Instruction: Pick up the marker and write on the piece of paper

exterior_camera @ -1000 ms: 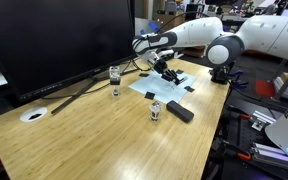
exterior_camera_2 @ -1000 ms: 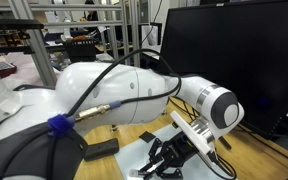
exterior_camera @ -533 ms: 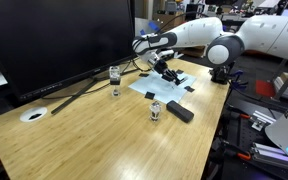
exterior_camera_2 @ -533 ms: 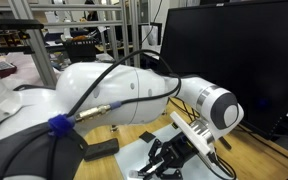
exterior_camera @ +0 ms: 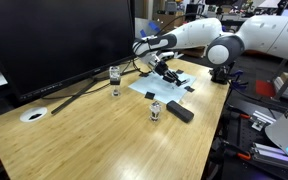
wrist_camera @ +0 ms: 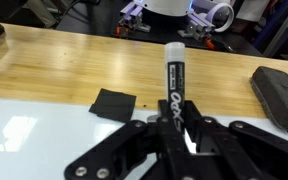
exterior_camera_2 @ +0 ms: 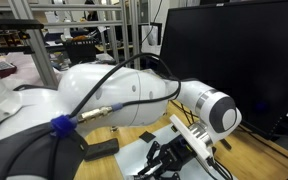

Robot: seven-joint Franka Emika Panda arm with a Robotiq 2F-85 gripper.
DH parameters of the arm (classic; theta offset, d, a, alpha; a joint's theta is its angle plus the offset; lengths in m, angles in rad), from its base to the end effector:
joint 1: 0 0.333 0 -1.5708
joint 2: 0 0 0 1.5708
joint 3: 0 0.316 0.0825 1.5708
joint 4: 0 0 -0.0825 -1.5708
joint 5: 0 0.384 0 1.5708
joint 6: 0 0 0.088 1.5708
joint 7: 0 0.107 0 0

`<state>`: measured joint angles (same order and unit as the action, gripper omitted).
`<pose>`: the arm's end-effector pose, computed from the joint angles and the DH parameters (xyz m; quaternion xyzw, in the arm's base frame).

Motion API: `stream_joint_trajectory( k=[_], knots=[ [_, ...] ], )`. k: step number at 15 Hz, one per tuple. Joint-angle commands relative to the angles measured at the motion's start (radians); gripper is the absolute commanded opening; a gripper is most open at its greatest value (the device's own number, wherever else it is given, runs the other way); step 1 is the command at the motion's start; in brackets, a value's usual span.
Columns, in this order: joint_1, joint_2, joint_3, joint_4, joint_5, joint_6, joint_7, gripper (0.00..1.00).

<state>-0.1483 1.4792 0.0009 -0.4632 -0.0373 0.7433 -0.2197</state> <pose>0.6345 -0.0997 0.0964 -0.8251 -0.0255 0.5579 0.0857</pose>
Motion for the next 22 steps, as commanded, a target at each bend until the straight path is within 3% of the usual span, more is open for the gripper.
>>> stream_joint_trajectory(
  k=[1, 13, 22],
  knots=[
    [0.008, 0.000, -0.012, -0.021, -0.034, 0.003, -0.060, 0.05],
    [0.019, 0.000, -0.013, -0.034, -0.111, 0.001, -0.215, 0.05],
    [0.002, 0.000, -0.021, -0.059, -0.135, -0.001, -0.212, 0.05]
  ],
)
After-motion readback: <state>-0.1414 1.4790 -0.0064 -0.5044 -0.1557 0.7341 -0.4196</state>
